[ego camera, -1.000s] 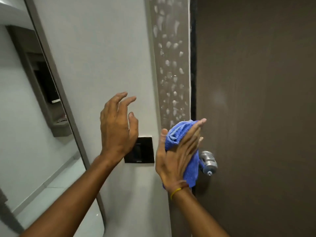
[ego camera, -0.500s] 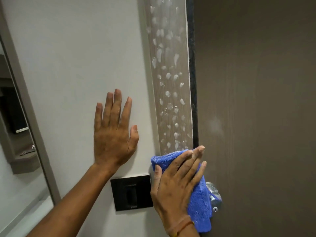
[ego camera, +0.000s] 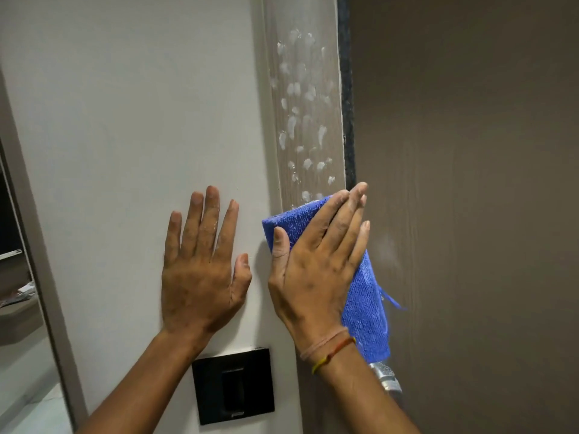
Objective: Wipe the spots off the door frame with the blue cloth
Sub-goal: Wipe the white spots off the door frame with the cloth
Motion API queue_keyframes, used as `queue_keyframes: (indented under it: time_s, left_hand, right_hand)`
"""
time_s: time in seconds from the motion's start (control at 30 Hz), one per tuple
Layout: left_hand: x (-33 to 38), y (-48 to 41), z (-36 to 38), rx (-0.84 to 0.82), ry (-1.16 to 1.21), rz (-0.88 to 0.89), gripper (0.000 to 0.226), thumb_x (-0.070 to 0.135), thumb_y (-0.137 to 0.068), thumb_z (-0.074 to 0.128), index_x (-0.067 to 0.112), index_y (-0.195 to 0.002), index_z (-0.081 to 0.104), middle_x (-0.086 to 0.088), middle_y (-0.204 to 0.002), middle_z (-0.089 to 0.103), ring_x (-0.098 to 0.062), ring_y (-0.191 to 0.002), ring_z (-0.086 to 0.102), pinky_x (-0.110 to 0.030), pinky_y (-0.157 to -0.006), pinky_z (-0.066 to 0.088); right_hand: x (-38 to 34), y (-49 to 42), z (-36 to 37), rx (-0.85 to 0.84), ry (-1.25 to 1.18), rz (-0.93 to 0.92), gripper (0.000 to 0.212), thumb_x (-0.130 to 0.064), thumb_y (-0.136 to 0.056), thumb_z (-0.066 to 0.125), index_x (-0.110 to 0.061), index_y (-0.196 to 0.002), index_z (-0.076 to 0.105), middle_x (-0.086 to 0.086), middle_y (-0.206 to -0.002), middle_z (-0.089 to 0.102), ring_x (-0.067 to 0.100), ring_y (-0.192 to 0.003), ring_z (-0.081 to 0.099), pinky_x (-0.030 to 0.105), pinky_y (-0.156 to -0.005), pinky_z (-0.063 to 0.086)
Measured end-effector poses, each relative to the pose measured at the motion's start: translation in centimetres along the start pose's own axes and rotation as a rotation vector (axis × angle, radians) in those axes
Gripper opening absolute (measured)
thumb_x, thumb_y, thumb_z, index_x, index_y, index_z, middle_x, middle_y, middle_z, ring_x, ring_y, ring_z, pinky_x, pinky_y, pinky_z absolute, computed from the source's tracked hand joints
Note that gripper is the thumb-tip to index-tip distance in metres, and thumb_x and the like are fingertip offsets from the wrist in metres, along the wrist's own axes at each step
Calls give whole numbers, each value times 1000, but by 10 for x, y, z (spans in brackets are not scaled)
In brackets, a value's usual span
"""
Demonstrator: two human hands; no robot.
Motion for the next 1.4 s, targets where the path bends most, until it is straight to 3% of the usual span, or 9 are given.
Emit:
queue_keyframes:
  time_s: [0.13, 0.23, 0.37, 0.57, 0.83, 1.1, 1.27, 1.4]
  left_hand:
    - [1, -1, -2, -30, 25, -16, 70, 35, -86, 34, 10, -149, 13, -16, -157, 12, -29, -146, 8, -45, -119, 6]
    - [0, -14, -6, -27, 57, -30, 70, 35, -85, 36, 9, -148, 17, -17, -157, 12, -27, -146, 8, -42, -120, 4]
    - [-6, -51, -14, 0, 51, -40, 71, 34, -86, 35, 8, -148, 15, -17, -158, 13, -26, -147, 7, -43, -120, 5]
    - [-6, -64, -15, 3, 6, 0, 70, 32, -87, 34, 6, -149, 12, -18, -158, 13, -28, -147, 9, -48, -120, 11]
    - [-6, -63, -15, 7, -21, 1, 71, 35, -88, 33, 5, -149, 11, -17, -158, 14, -27, -147, 9, -48, -119, 13]
    - [-6, -63, -15, -3, -32, 3, 70, 34, -87, 38, 4, -147, 18, -19, -156, 18, -31, -145, 14, -49, -118, 16]
    - [-6, -64, -18, 23, -21, 10, 67, 36, -89, 36, 3, -146, 21, -18, -155, 19, -32, -144, 18, -50, -116, 20]
    - [-5, -63, -19, 11, -23, -3, 69, 35, -88, 37, 3, -146, 20, -18, -155, 18, -32, -144, 17, -50, -117, 20]
  right_hand:
    - [16, 36, 4, -39, 29, 44, 78, -52, -95, 15, 4, -147, -4, 25, -156, -1, 36, -147, 9, 54, -117, 24]
    - [20, 44, 4, -66, 57, 48, 77, -50, -95, 15, 7, -146, 3, 28, -155, 6, 38, -146, 13, 55, -115, 28]
    - [3, 3, -4, -23, 39, -4, 79, -50, -93, 23, 8, -146, 9, 31, -155, 16, 41, -145, 17, 56, -115, 27]
    - [-32, -75, -15, 45, -20, -20, 80, -49, -92, 26, 5, -147, 8, 27, -158, 9, 38, -147, 11, 54, -119, 20]
    - [-4, -16, -8, -38, 43, -20, 80, -50, -93, 24, 7, -147, 7, 29, -157, 9, 38, -147, 9, 56, -118, 22]
    - [-60, -135, -26, 65, -37, 29, 81, -49, -91, 24, 6, -147, 5, 28, -158, 5, 39, -147, 8, 54, -120, 14]
    - [-44, -90, -19, 39, 20, -15, 93, -64, -88, 20, 7, -147, 7, 28, -157, 8, 38, -147, 10, 55, -120, 14]
    - [-36, -79, -17, -14, 26, -37, 90, -59, -88, 27, 6, -147, 7, 29, -157, 9, 40, -147, 12, 57, -118, 18]
Point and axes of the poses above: each hand's wrist, its own y-axis away from the middle knuckle, its own z-axis out of the palm, x = y × z, the point moved 5 cm from there along -y, towards the middle knuckle
